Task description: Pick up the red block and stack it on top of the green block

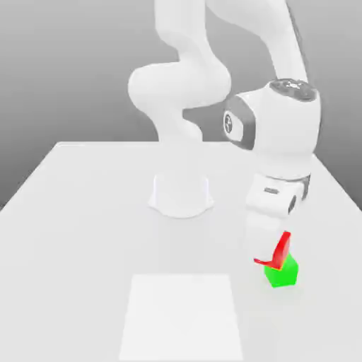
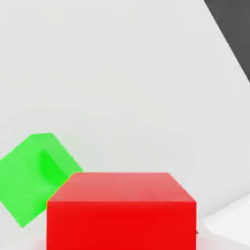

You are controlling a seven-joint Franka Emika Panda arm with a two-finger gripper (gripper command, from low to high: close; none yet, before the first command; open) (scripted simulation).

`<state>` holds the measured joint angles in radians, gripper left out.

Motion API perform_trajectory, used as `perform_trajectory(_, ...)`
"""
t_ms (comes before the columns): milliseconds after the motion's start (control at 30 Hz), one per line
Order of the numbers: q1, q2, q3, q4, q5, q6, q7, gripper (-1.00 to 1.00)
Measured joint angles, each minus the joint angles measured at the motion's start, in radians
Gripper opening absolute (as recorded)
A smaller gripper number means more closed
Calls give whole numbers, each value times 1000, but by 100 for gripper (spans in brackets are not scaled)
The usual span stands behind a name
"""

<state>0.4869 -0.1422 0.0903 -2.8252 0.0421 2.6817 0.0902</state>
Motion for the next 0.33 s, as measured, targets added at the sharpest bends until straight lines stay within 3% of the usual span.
perform_trajectory(233, 19, 190, 13, -13, -64, 203, 37, -100)
perform_trajectory(267, 21, 209, 9, -12, -72, 221, 43, 100)
perform_trajectory(333, 21, 209, 9, -12, -72, 221, 43, 100)
